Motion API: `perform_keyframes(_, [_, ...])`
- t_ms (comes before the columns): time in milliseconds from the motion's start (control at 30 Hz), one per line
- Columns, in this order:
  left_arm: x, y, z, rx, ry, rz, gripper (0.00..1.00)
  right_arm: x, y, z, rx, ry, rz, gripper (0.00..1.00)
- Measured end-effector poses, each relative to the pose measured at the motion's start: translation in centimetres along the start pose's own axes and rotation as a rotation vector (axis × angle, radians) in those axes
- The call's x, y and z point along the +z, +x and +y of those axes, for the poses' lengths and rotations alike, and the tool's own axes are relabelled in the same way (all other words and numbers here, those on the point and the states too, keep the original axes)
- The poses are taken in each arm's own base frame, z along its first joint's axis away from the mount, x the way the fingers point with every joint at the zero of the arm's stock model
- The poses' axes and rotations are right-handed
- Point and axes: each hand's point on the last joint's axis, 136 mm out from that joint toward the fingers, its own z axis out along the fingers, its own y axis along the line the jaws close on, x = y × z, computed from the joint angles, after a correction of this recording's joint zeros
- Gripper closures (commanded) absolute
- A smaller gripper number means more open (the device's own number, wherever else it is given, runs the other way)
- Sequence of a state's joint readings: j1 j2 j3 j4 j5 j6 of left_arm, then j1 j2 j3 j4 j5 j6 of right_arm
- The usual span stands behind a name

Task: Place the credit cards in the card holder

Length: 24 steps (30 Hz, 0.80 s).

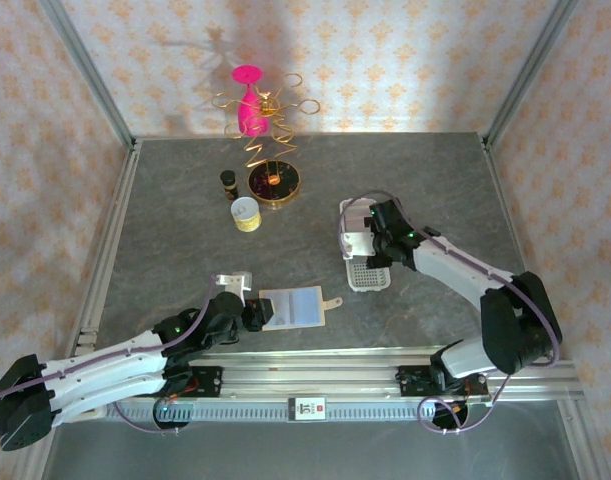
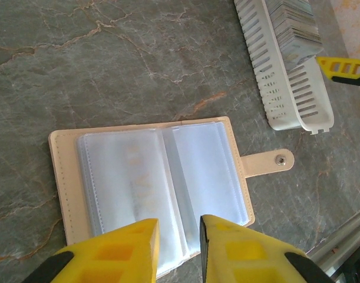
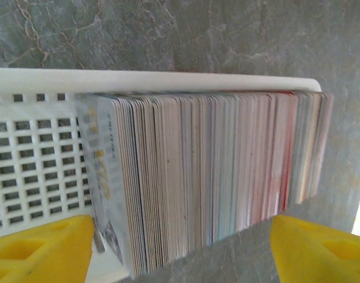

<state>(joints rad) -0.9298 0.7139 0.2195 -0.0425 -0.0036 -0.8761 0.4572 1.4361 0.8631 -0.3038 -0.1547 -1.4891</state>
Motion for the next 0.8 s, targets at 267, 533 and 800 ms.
perform_keyframes(267, [0.3, 0.4, 0.5, -0.003, -0.015, 0.011, 0.81, 2.5, -0.2, 1.1, -0.026, -0.051, -0.008, 0.28])
perform_keyframes(533, [0.6, 0.9, 1.0, -0.006, -0.037, 0.032, 0.84, 2.9, -0.2, 0.9, -0.050, -0.037, -0.011, 0.50])
perform_keyframes(800, [1.1, 1.6, 1.2, -0.004, -0.045, 0.063, 0.86, 2.4, -0.3, 0.5, -0.067, -0.005, -0.018, 0.73])
